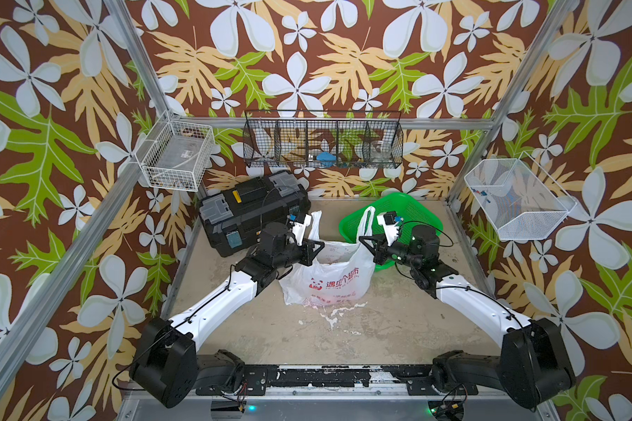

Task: Place the peach into a plastic bag & tie a knot
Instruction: Cross the plastic bag at the center of the board.

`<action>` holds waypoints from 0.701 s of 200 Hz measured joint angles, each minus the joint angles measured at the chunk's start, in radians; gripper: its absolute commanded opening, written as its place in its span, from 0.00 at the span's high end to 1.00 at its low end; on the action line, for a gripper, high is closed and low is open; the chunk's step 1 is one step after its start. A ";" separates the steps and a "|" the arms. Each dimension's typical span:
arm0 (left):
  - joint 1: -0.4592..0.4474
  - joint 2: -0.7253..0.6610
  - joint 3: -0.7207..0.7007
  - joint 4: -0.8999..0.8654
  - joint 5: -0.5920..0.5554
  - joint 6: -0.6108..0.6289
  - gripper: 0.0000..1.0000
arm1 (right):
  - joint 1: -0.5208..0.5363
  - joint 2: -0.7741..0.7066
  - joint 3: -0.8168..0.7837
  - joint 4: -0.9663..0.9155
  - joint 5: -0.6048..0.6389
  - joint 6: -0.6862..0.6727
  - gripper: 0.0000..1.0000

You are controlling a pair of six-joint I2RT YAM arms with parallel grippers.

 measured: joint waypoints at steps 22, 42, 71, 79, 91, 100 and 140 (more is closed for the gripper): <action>0.000 0.018 0.039 -0.021 0.018 0.005 1.00 | 0.043 -0.059 -0.001 -0.043 0.050 -0.021 1.00; 0.000 0.046 0.064 -0.042 0.057 0.011 1.00 | 0.123 -0.103 0.020 -0.098 0.117 -0.075 1.00; 0.000 0.104 0.139 -0.113 0.135 0.059 1.00 | 0.254 -0.117 0.063 -0.200 0.254 -0.187 1.00; 0.000 0.116 0.163 -0.140 0.159 0.080 1.00 | 0.283 -0.113 0.079 -0.233 0.292 -0.219 1.00; 0.000 0.125 0.191 -0.179 0.194 0.116 1.00 | 0.320 -0.095 0.113 -0.277 0.352 -0.266 1.00; 0.000 0.127 0.204 -0.209 0.220 0.145 0.98 | 0.348 -0.074 0.143 -0.310 0.402 -0.301 1.00; 0.001 0.126 0.218 -0.340 0.290 0.269 0.85 | 0.445 0.013 0.250 -0.440 0.543 -0.431 1.00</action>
